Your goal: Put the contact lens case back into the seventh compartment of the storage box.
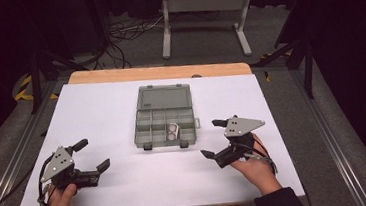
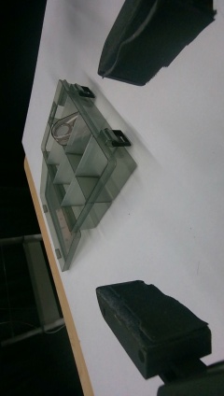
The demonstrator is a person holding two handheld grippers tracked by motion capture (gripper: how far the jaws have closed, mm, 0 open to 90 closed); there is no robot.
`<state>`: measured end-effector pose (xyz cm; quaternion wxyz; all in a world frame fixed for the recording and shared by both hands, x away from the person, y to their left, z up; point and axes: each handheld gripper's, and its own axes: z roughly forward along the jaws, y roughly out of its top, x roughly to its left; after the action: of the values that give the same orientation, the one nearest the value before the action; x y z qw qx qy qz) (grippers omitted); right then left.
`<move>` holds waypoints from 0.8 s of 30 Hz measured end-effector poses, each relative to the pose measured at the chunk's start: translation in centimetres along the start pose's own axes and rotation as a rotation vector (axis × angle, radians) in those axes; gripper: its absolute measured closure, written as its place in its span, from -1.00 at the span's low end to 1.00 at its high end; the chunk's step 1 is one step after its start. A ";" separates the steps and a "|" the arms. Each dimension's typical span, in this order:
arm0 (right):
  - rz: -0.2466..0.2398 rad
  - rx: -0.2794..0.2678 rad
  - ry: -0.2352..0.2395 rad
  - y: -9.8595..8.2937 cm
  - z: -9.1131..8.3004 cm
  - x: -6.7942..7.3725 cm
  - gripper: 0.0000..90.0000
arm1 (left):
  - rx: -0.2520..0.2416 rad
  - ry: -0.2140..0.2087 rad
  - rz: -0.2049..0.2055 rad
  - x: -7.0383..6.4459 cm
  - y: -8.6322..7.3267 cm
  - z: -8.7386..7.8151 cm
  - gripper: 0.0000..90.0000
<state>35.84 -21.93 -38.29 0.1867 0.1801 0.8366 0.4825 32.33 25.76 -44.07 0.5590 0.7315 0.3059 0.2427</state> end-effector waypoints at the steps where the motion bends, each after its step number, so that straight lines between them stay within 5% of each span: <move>1: 0.006 -0.007 -0.002 -0.3 -0.2 0.0 -0.98 | 0.004 0.001 0.000 0.0 0.0 0.0 -0.98; 16: 0.070 -0.086 -0.024 -4.4 -1.6 1.0 -0.98 | 0.001 0.007 0.012 -0.2 0.0 0.1 -0.98; 24: 0.093 -0.081 -0.057 -6.1 -1.2 1.4 -0.99 | 0.001 0.004 0.009 -0.2 0.0 0.1 -0.98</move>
<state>33.26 -25.00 -43.23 0.1949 0.2249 0.8014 0.5189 32.26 25.61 -44.09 0.5570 0.7326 0.3036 0.2468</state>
